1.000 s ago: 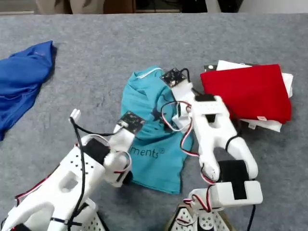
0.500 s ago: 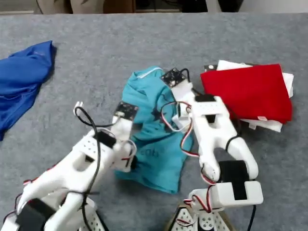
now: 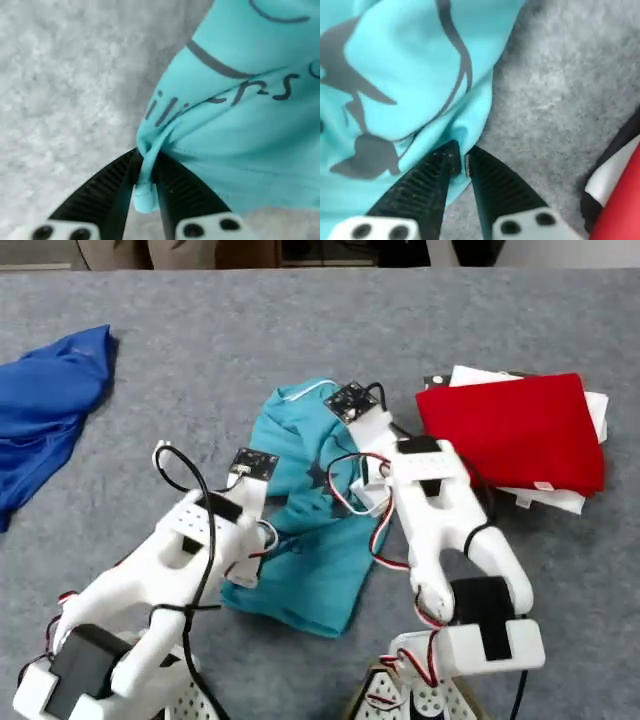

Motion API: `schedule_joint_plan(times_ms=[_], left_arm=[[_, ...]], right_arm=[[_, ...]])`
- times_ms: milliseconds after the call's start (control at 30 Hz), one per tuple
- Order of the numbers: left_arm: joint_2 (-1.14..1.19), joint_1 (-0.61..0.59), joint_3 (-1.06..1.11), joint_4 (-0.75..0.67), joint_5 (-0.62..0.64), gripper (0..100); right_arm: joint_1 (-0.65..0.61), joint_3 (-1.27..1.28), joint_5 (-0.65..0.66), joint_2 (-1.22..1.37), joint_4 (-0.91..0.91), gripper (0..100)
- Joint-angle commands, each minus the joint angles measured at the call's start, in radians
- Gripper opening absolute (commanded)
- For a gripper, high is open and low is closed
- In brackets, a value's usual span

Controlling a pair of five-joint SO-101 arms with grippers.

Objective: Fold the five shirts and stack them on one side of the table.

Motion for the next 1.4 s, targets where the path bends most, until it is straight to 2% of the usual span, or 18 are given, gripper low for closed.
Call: schedule_joint_plan(times_ms=[0, 133, 300, 400, 567, 700, 833, 1000, 1100, 1200, 1367], left_arm=[[-0.005, -0.114, -0.166, 0.178, -0.137, 2], [-0.005, -0.354, -0.453, 0.351, -0.284, 2], [0.005, -0.632, -0.847, 0.437, -0.347, 2], [0.005, -0.706, -1.008, 0.446, -0.356, 2], [0.005, -0.727, -1.135, 0.445, -0.351, 2], [0.005, -0.727, -1.128, 0.454, -0.353, 2], [0.001, -0.723, -1.02, 0.463, -0.354, 2], [-0.005, -0.729, -0.825, 0.462, -0.358, 2], [-0.005, -0.73, -0.726, 0.462, -0.361, 2], [-0.005, -0.73, -0.651, 0.463, -0.416, 3], [-0.007, -0.73, -0.555, 0.516, -0.434, 18]], right_arm=[[-0.065, -0.045, -0.012, -0.113, 0.101, 0.2], [-0.124, -0.088, -0.012, -0.245, 0.218, 0.2], [-0.191, -0.099, -0.009, -0.39, 0.338, 0.2], [-0.263, -0.094, -0.014, -0.46, 0.43, 0.2], [-0.409, -0.094, -0.014, -0.572, 0.571, 0.2], [-0.499, -0.096, -0.014, -0.668, 0.649, 0.2], [-0.47, -0.113, -0.008, -0.727, 0.631, 1.0], [-0.372, -0.163, -0.014, -0.673, 0.52, 15.7], [-0.354, -0.211, -0.014, -0.558, 0.434, 17.4], [-0.354, -0.288, -0.025, -0.378, 0.364, 17.5], [-0.354, -0.53, -0.08, -0.013, 0.336, 17.5]])
